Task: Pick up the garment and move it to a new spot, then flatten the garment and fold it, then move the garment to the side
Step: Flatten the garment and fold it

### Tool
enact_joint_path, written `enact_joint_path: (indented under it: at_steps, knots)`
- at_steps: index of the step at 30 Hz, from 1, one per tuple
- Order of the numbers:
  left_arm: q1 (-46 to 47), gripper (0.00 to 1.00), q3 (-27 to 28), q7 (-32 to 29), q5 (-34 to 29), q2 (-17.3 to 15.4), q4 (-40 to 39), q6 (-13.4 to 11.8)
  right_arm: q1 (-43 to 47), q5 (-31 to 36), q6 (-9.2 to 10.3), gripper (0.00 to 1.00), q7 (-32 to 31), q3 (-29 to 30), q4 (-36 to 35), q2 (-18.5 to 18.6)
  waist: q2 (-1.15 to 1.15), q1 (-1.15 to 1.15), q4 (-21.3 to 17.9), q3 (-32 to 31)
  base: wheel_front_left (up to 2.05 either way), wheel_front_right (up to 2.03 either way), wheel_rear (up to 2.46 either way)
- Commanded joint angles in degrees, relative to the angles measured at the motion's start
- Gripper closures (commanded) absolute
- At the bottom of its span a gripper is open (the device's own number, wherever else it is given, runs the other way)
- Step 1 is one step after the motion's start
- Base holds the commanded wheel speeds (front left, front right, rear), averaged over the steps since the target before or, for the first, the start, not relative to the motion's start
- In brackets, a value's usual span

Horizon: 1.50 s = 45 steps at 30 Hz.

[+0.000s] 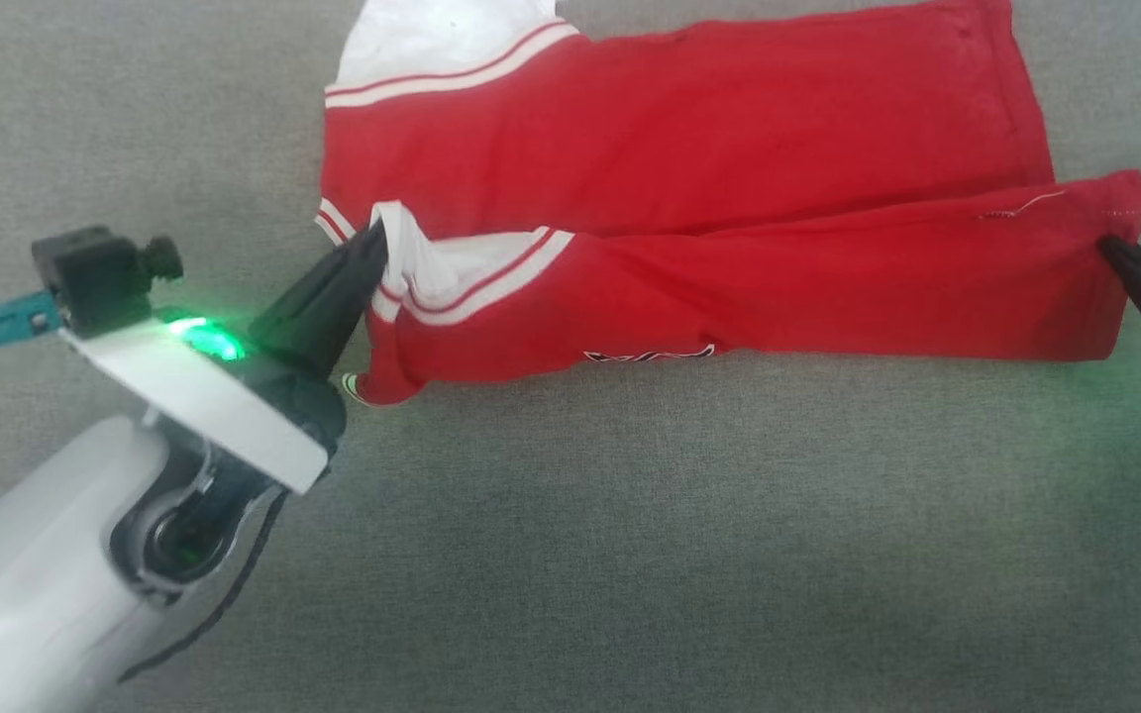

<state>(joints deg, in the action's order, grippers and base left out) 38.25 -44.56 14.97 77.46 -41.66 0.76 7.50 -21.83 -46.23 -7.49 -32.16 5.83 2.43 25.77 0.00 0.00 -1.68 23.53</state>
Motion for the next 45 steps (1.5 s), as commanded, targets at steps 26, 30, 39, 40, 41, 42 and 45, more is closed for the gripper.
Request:
enact_joint_path:
  at_steps: [26, 30, 39, 40, 41, 42, 45]
  knots:
    - [14.9, 0.00, -12.4, -1.9, -13.4, 2.7, 25.2, -0.1, -6.0, 8.0, 0.00, 0.00, 16.5, -11.3, 13.8, 3.9, 0.00, 0.00, 0.0, -1.7, 0.00, 0.00, 0.00]
    - [18.2, 0.00, -15.2, -7.9, -12.6, 0.0, 23.6, -0.1, -4.2, 7.6, 0.00, 0.00, 17.6, -10.4, 12.6, 4.4, 0.00, 0.00, 0.2, -4.3, 0.00, 0.00, 0.00]
    - [20.3, 0.00, -19.2, -34.4, -3.3, -5.0, 13.5, -5.4, -1.7, 7.9, 0.00, 0.00, 16.7, -9.4, 8.4, 3.3, 0.00, 0.00, -0.6, -5.8, 0.00, 0.00, 0.00]
    - [19.9, 0.00, -19.8, -37.0, -2.1, -5.7, 12.5, -6.1, -1.6, 7.9, 0.00, 0.00, 16.5, -9.6, 8.0, 3.1, 0.00, 0.00, -0.8, -5.6, 0.00, 0.00, 0.00]
    - [19.4, 0.00, -20.4, -39.5, -0.9, -6.4, 11.5, -6.8, -1.6, 8.0, 0.00, 0.00, 16.4, -9.7, 7.6, 2.9, 0.00, 0.00, -1.1, -5.4, 0.00, 0.00, 0.00]
    - [19.0, 0.00, -21.1, -41.9, 0.0, -7.0, 10.6, -7.4, -1.6, 8.0, 0.00, 0.00, 16.1, -9.8, 7.3, 2.7, 0.00, 0.00, -1.4, -5.1, 0.00, 0.00, 0.00]
    - [17.9, 0.00, -22.0, -46.7, 3.3, -7.8, 9.1, -8.5, -1.8, 8.0, 0.00, 0.00, 15.9, -9.8, 6.2, 2.3, 0.00, 0.00, -2.3, -4.1, 0.00, 0.00, 0.00]
